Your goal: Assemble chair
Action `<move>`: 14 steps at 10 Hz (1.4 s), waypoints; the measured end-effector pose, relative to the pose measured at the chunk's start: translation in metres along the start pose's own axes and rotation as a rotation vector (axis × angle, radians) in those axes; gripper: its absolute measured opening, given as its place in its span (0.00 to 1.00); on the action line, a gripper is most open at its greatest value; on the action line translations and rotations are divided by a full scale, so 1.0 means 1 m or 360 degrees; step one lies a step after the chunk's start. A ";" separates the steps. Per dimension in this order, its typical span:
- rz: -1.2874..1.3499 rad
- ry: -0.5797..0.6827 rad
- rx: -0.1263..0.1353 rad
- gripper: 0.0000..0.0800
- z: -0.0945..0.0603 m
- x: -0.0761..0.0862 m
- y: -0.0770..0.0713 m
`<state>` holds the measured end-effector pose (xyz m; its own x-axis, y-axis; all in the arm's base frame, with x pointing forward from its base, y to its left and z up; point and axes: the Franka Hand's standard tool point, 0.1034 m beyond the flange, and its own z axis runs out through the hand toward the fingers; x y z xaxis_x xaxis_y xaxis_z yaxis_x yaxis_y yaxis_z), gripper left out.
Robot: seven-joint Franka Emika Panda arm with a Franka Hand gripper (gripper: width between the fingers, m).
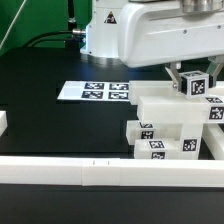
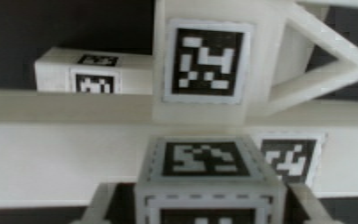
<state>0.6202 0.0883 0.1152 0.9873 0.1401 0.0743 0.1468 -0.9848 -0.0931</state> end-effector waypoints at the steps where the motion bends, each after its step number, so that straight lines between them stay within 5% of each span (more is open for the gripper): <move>1: 0.0080 -0.0001 0.0002 0.34 0.000 0.000 0.000; 13: 0.1535 -0.0061 0.0003 0.34 0.003 0.000 -0.001; 14: 0.1561 -0.0062 0.0002 0.47 0.003 -0.001 -0.002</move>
Offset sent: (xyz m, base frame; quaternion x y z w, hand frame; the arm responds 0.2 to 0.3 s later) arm -0.0050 -0.0084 -0.0112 -0.0094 -0.0434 0.2960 0.9541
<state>0.6196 0.0903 0.1126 0.6725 -0.7369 -0.0692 -0.7397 -0.6659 -0.0973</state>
